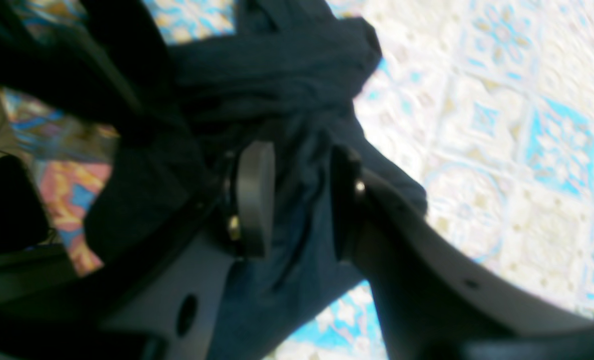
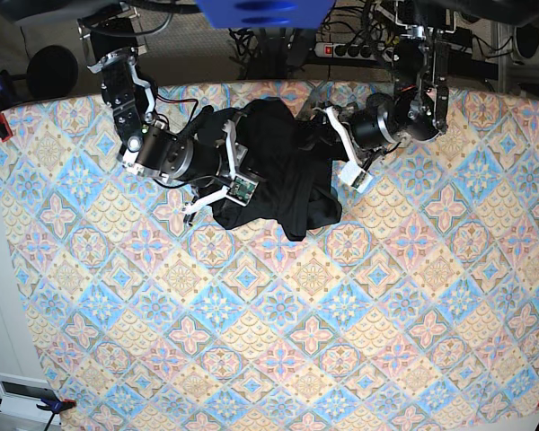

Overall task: Layout the t-shirt on the table in an organized manner, then fold the t-shirt properly
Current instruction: 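Pull the bundle edges apart with both grippers to flatten it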

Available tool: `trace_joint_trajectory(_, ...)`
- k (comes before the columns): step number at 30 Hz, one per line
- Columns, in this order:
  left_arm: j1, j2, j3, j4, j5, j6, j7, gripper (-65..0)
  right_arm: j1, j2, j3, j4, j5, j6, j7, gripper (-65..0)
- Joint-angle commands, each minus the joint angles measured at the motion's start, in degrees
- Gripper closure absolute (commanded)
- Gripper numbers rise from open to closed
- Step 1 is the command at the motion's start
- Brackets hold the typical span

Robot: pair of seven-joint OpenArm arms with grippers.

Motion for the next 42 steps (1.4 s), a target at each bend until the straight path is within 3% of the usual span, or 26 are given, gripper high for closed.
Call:
trace_joint_trajectory(1,-1.12,0.09,-0.11,-0.55,-1.20,-0.33,-0.97,-28.9,0.77,0.26,0.29,1.03,0.40,-0.12,1.09,-18.2)
trace_joint_trajectory(4,-2.62,0.61,-0.11,-3.28,-1.47,-0.33,-0.97,-28.4,0.77,0.26,0.29,1.03,0.40,-0.12,1.09,-18.2)
trace_joint_trajectory(6,-2.71,1.14,-0.37,-3.10,-1.55,-0.33,-1.06,-24.2,0.77,0.26,0.29,1.03,0.40,-0.12,1.09,-18.2)
trace_joint_trajectory(10,-3.59,1.32,-1.78,-3.01,-1.64,-0.33,-2.03,0.0,0.77,0.26,0.29,1.03,0.40,-0.12,1.09,-18.2)
trace_joint_trajectory(14,-3.50,1.23,-6.00,-2.31,-4.63,-0.33,-2.55,-2.1,0.77,0.26,0.29,0.77,0.40,-0.12,1.09,-18.2)
trace_joint_trajectory(19,-2.62,-0.62,-14.53,-0.29,-10.26,-0.33,-2.20,0.0,0.77,0.35,0.29,0.68,0.40,-0.12,1.09,-18.2)
trace_joint_trajectory(26,-0.95,-4.05,-14.88,-4.07,-9.99,-0.33,-2.29,-0.3,1.12,0.35,0.12,0.50,0.40,-0.12,1.09,-18.2)
trace_joint_trajectory(42,7.93,-4.31,-14.79,-3.54,-9.91,-0.33,-2.20,-1.2,1.30,0.09,-0.15,-1.52,0.40,-0.12,1.09,-18.2)
